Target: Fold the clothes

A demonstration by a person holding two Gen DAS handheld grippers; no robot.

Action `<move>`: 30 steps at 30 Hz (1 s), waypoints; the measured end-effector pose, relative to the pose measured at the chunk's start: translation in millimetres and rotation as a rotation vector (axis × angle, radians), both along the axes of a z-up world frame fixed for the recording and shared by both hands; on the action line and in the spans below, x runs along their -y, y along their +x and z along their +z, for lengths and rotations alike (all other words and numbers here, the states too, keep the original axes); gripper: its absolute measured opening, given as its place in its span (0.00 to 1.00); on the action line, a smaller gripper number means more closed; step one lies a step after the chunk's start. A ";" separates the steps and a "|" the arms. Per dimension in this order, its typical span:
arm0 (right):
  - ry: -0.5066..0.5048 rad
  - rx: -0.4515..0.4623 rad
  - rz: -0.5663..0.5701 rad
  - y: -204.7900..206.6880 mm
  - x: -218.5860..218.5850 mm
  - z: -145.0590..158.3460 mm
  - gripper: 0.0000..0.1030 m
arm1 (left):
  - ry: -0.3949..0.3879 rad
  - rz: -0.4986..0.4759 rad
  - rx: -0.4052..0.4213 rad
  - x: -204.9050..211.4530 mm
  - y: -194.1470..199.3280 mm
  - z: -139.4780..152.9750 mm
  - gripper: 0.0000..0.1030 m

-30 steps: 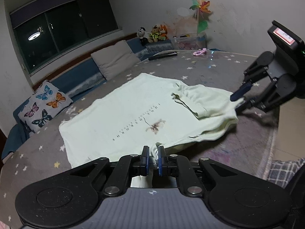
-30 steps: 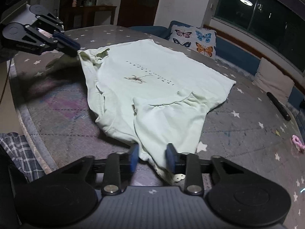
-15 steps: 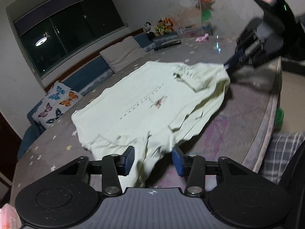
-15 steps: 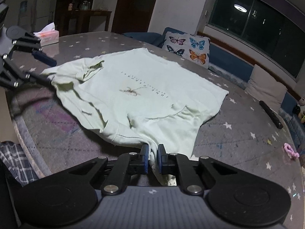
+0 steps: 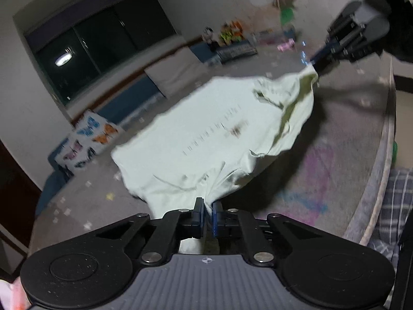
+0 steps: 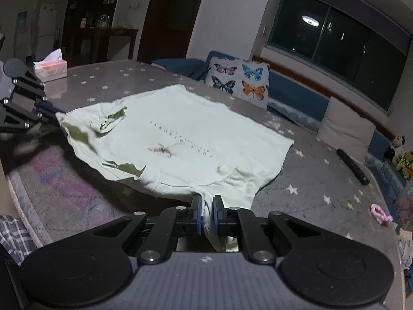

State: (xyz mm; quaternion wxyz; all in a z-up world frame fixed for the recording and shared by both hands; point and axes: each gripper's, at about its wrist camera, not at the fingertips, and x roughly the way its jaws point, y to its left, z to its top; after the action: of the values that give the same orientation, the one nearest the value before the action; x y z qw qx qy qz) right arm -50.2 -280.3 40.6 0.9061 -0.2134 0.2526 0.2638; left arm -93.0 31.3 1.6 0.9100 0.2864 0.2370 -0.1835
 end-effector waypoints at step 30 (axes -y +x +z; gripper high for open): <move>-0.039 0.137 0.076 50.1 -36.9 91.4 0.07 | -0.045 0.132 0.206 -30.2 71.5 93.6 0.06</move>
State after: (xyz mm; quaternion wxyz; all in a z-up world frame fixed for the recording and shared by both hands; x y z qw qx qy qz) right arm -0.1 -243.4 132.0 0.9063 -0.2582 0.1868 0.2776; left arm -21.5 61.5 95.1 0.9458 0.2672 0.1561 -0.0981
